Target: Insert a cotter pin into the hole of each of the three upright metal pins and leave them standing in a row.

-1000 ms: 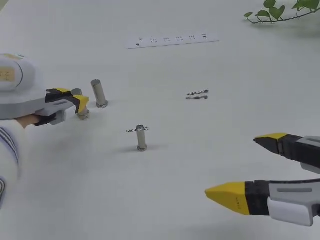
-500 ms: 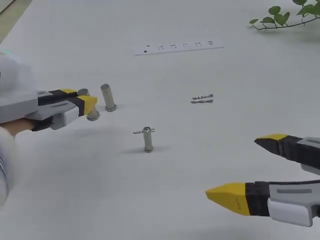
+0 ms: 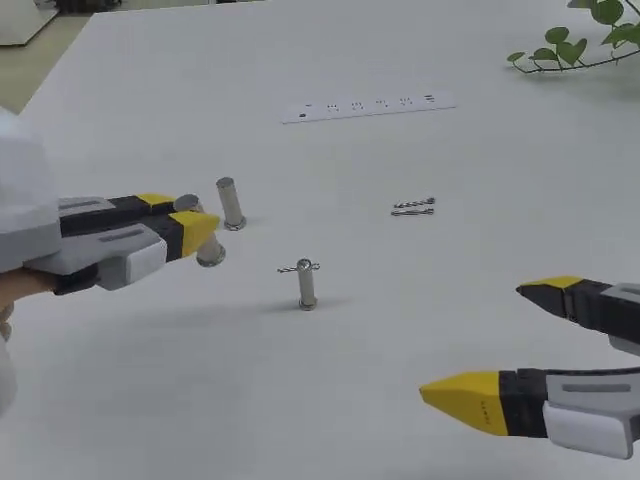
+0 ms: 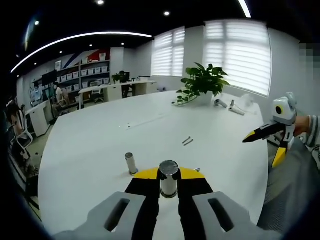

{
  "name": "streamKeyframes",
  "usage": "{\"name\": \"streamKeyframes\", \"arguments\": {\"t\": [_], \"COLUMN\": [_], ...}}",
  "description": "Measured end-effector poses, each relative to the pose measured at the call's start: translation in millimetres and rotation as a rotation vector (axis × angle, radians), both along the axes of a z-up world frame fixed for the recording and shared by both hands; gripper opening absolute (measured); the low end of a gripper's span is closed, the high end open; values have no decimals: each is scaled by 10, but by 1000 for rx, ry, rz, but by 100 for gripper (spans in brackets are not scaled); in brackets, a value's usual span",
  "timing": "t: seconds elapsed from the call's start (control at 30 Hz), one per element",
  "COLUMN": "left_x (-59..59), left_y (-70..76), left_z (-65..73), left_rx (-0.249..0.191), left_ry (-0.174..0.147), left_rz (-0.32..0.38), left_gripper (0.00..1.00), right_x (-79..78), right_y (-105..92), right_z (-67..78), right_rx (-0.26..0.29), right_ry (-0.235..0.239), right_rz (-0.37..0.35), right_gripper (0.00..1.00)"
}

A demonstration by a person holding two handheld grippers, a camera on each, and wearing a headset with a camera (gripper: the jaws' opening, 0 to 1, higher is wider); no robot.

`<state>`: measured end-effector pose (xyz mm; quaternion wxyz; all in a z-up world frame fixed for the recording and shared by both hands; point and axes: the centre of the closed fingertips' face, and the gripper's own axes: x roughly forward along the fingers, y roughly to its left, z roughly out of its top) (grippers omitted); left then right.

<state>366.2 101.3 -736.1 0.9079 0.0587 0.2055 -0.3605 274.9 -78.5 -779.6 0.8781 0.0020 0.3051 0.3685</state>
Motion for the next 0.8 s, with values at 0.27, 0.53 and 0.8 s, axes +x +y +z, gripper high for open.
{"name": "streamKeyframes", "arguments": {"t": [0.27,0.53,0.8], "left_x": [-284,-406,-548], "left_y": [-434,-792,-1008], "left_z": [-24,-206,-545], "left_rx": [-7,13,66], "left_ry": [7,6,62], "left_rz": [-137,-231,-312], "left_gripper": [10,10,10], "right_x": [-27,-54,-58], "right_y": [-27,-82,-136], "right_z": [4,-18,-26], "right_rx": [9,4,0], "right_ry": [1,14,19], "right_rz": [-9,-20,-30], "right_gripper": [91,91,91]}}
